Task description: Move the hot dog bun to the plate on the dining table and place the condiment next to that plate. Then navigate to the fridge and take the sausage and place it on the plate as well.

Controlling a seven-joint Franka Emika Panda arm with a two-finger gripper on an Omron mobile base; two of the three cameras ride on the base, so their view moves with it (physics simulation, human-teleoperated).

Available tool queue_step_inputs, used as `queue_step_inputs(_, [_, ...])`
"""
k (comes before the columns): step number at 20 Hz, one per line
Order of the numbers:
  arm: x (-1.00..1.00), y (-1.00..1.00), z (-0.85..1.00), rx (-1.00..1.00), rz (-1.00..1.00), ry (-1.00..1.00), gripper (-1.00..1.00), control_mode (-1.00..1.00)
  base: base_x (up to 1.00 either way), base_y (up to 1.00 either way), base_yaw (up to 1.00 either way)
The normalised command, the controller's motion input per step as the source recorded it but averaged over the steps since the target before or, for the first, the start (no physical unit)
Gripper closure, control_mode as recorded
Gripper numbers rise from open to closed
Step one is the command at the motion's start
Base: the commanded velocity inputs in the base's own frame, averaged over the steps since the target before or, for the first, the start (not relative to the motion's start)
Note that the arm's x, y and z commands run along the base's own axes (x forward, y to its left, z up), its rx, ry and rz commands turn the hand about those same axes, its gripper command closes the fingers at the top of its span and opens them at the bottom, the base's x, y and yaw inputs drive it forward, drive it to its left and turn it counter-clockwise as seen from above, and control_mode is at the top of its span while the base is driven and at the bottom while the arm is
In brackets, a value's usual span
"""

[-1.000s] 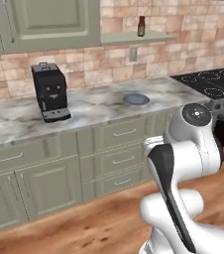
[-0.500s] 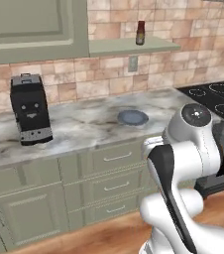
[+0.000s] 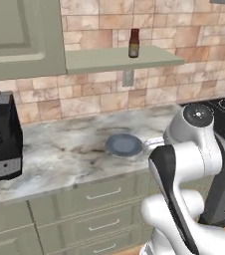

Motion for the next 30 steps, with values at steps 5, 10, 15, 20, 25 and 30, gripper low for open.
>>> queue_step_inputs(5, [0.0, 0.0, 0.0, 0.0, 0.0, 0.0, -1.0, 1.0, 0.97, -0.27, 0.04])
queue_step_inputs(10, [0.0, 0.0, 0.0, 0.0, 0.0, 0.0, -1.0, 1.0, 0.81, -0.16, 0.0])
queue_step_inputs(15, [0.42, -0.12, 0.28, 0.06, 0.1, -0.09, -1.0, -1.0, 0.3, -0.06, 0.01])
queue_step_inputs(20, [0.47, -0.18, 0.94, 0.02, 0.13, -0.14, -1.0, -1.0, 0.0, 0.0, 0.0])
queue_step_inputs(25, [0.36, -0.05, 0.92, 0.0, 0.03, -0.05, -1.0, -1.0, 0.0, 0.0, 0.0])
queue_step_inputs(30, [0.57, -0.02, 0.5, 0.01, 0.0, -0.11, -1.0, -1.0, 0.0, 0.0, 0.0])
